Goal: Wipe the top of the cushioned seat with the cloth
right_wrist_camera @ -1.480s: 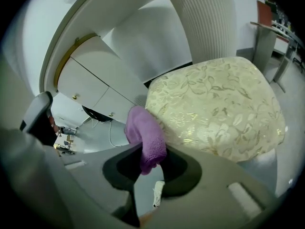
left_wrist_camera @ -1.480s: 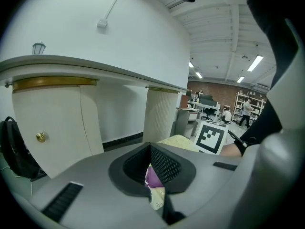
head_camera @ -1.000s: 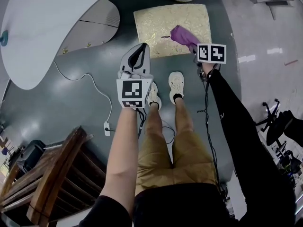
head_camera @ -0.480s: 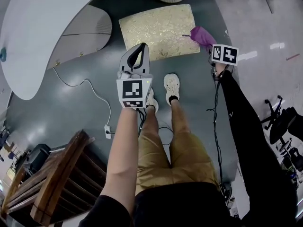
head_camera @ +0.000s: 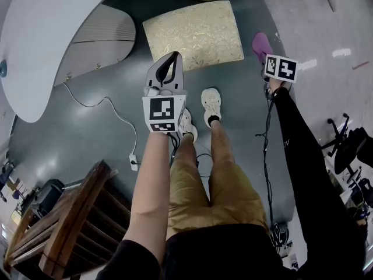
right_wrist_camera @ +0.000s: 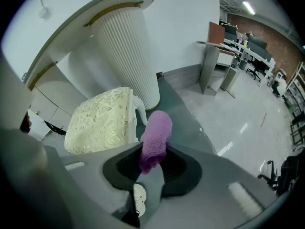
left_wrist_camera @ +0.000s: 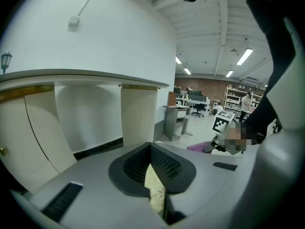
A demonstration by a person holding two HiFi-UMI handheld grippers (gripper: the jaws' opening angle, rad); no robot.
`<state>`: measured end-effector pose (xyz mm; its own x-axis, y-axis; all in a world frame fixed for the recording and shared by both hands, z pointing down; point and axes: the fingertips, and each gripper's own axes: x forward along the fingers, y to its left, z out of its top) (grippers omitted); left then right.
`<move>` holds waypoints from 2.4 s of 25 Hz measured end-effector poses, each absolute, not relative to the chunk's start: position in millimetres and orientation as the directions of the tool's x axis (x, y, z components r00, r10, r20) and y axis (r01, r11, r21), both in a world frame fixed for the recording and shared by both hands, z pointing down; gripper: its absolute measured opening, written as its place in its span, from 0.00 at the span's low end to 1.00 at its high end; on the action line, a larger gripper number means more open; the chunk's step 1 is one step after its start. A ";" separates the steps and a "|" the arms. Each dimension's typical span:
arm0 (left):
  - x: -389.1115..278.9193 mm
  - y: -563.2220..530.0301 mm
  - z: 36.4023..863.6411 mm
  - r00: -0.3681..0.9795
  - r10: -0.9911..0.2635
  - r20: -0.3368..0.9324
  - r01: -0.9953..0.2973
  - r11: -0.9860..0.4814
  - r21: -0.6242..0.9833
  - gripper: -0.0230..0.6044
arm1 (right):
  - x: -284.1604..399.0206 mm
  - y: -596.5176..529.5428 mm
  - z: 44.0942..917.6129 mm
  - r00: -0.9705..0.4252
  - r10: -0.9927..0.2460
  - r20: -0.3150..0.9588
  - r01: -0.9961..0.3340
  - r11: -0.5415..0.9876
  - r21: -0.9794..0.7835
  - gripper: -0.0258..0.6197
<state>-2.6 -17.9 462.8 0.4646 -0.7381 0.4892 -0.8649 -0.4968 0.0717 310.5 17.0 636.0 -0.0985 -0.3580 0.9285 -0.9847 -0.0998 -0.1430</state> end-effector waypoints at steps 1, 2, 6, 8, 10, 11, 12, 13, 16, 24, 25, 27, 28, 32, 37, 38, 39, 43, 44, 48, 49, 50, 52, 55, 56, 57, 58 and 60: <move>-5.8 -16.0 462.0 0.464 -0.739 0.489 -0.865 -0.496 0.072 0.04 | 308.1 19.2 633.6 -0.100 -0.364 0.926 -0.984 -0.099 -0.146 0.16; -9.9 -13.8 461.4 0.464 -0.739 0.489 -0.865 -0.496 0.072 0.04 | 304.3 21.3 630.6 -0.105 -0.372 0.922 -0.984 -0.095 -0.150 0.16; -31.5 -4.7 457.2 0.458 -0.741 0.491 -0.869 -0.490 0.072 0.04 | 272.6 23.9 610.4 -0.170 -0.426 0.889 -0.978 -0.035 -0.204 0.16; -44.4 -2.0 453.5 0.453 -0.749 0.483 -0.873 -0.482 0.071 0.04 | 248.3 24.0 600.5 -0.207 -0.450 0.869 -0.973 0.004 -0.230 0.16; -59.2 1.6 451.1 0.446 -0.755 0.481 -0.878 -0.475 0.068 0.04 | 218.1 24.8 593.4 -0.248 -0.463 0.851 -0.965 0.044 -0.258 0.16; -66.9 4.1 450.3 0.441 -0.757 0.482 -0.880 -0.471 0.066 0.04 | 201.3 25.2 590.6 -0.272 -0.468 0.841 -0.959 0.063 -0.276 0.16; -74.5 6.7 449.6 0.437 -0.760 0.482 -0.882 -0.466 0.064 0.04 | 184.0 25.5 587.8 -0.295 -0.473 0.830 -0.953 0.081 -0.293 0.16; -82.0 9.3 448.9 0.432 -0.762 0.482 -0.885 -0.462 0.062 0.04 | 165.9 26.0 585.2 -0.319 -0.475 0.820 -0.945 0.096 -0.311 0.16; -104.8 17.8 446.7 0.414 -0.771 0.483 -0.894 -0.444 0.056 0.04 | 101.5 31.4 581.3 -0.413 -0.453 0.791 -0.909 0.150 -0.389 0.16; -158.9 39.9 447.2 0.359 -0.795 0.490 -0.923 -0.380 0.059 0.04 | -75.8 66.6 581.2 -0.675 -0.247 0.695 -0.733 0.333 -0.593 0.16; -162.3 42.2 448.0 0.356 -0.795 0.491 -0.924 -0.377 0.060 0.04 | -90.4 71.3 583.4 -0.692 -0.217 0.689 -0.715 0.341 -0.610 0.16; -165.8 46.3 450.5 0.355 -0.792 0.496 -0.924 -0.379 0.056 0.04 | -108.9 76.7 593.1 -0.698 -0.174 0.695 -0.705 0.341 -0.622 0.16; -166.9 47.9 452.1 0.354 -0.791 0.499 -0.924 -0.380 0.054 0.04 | -111.9 77.3 601.6 -0.685 -0.160 0.710 -0.716 0.328 -0.617 0.16; -170.7 50.5 459.3 0.343 -0.791 0.507 -0.929 -0.365 0.059 0.04 | -98.5 73.9 634.4 -0.611 -0.133 0.780 -0.783 0.247 -0.571 0.16; -163.1 43.9 463.2 0.351 -0.787 0.507 -0.927 -0.369 0.069 0.04 | -58.0 64.5 642.5 -0.549 -0.160 0.820 -0.829 0.227 -0.511 0.16; -159.5 42.3 463.4 0.354 -0.786 0.507 -0.926 -0.371 0.072 0.04 | -48.0 63.3 642.6 -0.543 -0.166 0.823 -0.834 0.219 -0.506 0.16; -155.4 40.4 463.4 0.357 -0.785 0.506 -0.925 -0.373 0.074 0.04 | -37.2 62.1 642.6 -0.536 -0.172 0.826 -0.839 0.211 -0.501 0.16; -136.1 29.4 464.8 0.367 -0.782 0.503 -0.921 -0.381 0.079 0.04 | 12.0 54.3 643.1 -0.497 -0.202 0.844 -0.866 0.173 -0.468 0.16; -130.6 26.6 465.2 0.369 -0.781 0.503 -0.920 -0.382 0.081 0.04 | 25.9 52.1 643.8 -0.485 -0.208 0.849 -0.873 0.162 -0.459 0.16; -105.8 17.0 464.3 0.381 -0.776 0.503 -0.914 -0.398 0.078 0.04 | 85.7 45.3 647.5 -0.431 -0.226 0.874 -0.902 0.131 -0.411 0.16; -99.3 15.0 463.6 0.385 -0.774 0.502 -0.912 -0.403 0.077 0.04 | 101.1 44.5 648.3 -0.417 -0.229 0.879 -0.909 0.123 -0.399 0.16; -93.1 13.2 462.8 0.388 -0.773 0.502 -0.910 -0.408 0.076 0.04 | 116.4 44.3 649.2 -0.404 -0.232 0.885 -0.915 0.115 -0.388 0.16; -81.2 9.6 461.8 0.392 -0.770 0.503 -0.908 -0.413 0.074 0.04 | 146.8 45.9 651.7 -0.379 -0.234 0.895 -0.925 0.093 -0.367 0.16; -64.6 4.2 461.2 0.392 -0.766 0.509 -0.905 -0.419 0.067 0.04 | 191.2 50.9 656.1 -0.340 -0.235 0.911 -0.940 0.051 -0.337 0.16; -59.3 2.5 461.1 0.392 -0.765 0.511 -0.905 -0.421 0.064 0.04 | 205.1 52.9 657.5 -0.325 -0.236 0.916 -0.945 0.035 -0.327 0.16; -54.0 0.8 461.1 0.393 -0.764 0.513 -0.904 -0.423 0.063 0.04 | 218.7 54.7 658.9 -0.310 -0.237 0.921 -0.949 0.018 -0.315 0.16; -48.6 -1.2 461.3 0.393 -0.762 0.514 -0.903 -0.425 0.061 0.04 | 231.8 56.1 660.2 -0.294 -0.239 0.926 -0.953 0.002 -0.302 0.16; -38.1 -5.8 461.6 0.395 -0.761 0.515 -0.902 -0.428 0.059 0.04 | 256.5 57.6 662.6 -0.260 -0.244 0.934 -0.961 -0.027 -0.274 0.16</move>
<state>-38.1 -5.8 461.6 0.3954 -0.7608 0.5147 -0.9016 -0.4284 0.0594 256.5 57.6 662.6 -0.2598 -0.2438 0.9344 -0.9613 -0.0269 -0.2743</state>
